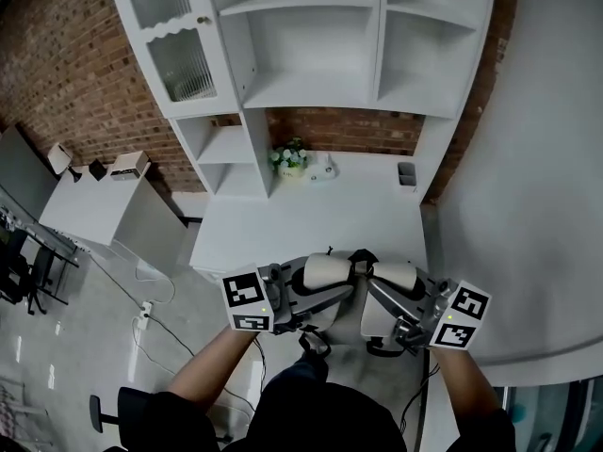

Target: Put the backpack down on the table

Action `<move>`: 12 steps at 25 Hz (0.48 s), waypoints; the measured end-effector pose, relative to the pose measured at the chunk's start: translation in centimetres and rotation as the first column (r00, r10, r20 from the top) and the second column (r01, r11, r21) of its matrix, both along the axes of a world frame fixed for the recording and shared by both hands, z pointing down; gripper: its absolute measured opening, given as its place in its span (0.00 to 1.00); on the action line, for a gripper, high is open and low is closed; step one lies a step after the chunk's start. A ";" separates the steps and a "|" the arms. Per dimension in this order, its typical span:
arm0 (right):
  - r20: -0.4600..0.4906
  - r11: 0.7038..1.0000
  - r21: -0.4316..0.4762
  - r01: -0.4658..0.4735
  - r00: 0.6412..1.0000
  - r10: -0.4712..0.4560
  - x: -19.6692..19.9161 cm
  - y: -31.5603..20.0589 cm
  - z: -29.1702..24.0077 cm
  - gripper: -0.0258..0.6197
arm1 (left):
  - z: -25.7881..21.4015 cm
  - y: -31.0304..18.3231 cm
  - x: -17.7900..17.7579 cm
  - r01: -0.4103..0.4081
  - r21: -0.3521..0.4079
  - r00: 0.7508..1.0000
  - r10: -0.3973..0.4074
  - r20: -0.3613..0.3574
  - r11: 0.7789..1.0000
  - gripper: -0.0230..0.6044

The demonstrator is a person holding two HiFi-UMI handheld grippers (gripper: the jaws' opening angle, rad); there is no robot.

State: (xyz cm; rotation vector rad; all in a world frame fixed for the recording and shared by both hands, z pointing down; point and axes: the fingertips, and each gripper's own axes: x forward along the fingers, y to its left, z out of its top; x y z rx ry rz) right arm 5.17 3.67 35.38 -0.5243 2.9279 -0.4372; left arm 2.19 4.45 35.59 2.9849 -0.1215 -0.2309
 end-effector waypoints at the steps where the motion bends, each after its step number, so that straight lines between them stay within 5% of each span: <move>1: 0.002 1.000 0.004 0.002 1.000 -0.002 -0.4 -0.8 -0.3 0.12 | -0.3 -0.8 -0.4 0.005 0.005 1.000 -0.005 -0.001 1.000 0.13; 12: 0.007 1.000 0.025 -0.007 1.000 0.007 -3.0 -7.0 -3.0 0.12 | -3.0 -7.5 -3.2 -0.028 0.012 0.999 0.029 -0.037 1.000 0.13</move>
